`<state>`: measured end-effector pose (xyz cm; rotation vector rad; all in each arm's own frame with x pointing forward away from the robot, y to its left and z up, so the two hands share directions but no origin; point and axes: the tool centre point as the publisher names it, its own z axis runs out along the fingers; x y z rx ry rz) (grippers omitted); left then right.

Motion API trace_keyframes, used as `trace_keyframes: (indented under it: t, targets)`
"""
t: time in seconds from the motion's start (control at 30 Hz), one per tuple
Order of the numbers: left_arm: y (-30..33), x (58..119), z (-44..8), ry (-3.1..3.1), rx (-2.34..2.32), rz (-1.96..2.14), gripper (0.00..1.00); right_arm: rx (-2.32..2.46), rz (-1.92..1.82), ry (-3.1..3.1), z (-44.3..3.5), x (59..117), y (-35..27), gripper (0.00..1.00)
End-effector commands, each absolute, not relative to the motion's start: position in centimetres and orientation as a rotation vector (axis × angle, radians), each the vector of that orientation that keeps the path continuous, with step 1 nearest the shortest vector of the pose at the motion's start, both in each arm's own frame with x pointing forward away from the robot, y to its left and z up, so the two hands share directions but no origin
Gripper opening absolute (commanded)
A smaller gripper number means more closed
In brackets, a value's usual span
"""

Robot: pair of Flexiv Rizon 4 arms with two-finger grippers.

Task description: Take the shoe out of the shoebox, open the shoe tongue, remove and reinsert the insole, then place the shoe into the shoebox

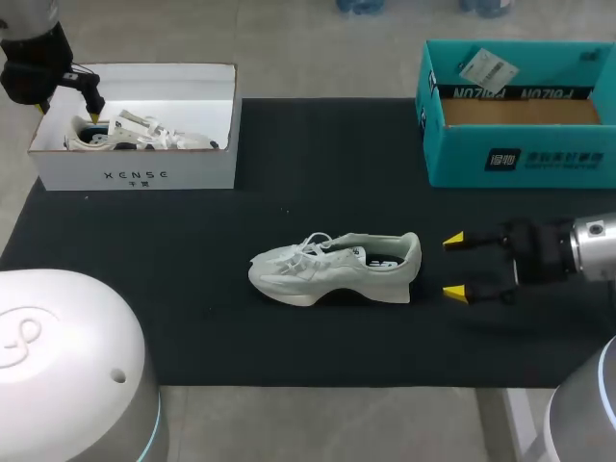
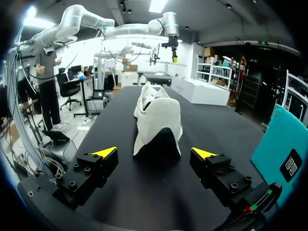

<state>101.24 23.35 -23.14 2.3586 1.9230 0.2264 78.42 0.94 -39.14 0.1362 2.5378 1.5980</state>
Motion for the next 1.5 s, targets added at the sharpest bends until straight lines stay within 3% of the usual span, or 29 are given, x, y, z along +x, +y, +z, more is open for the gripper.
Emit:
trace_keyframes:
  t: [0.03, 1.5]
  targets:
    - [23.4, 101.2, -23.2, 1.921, 2.358, 0.230, 1.00, 0.129, 1.616, 2.533, -40.2, 79.3, 2.0, 1.00]
    - [23.4, 101.2, -23.2, 1.921, 2.358, 0.230, 1.00, 0.082, 1.730, 2.505, -43.0, 80.4, 7.8, 1.00]
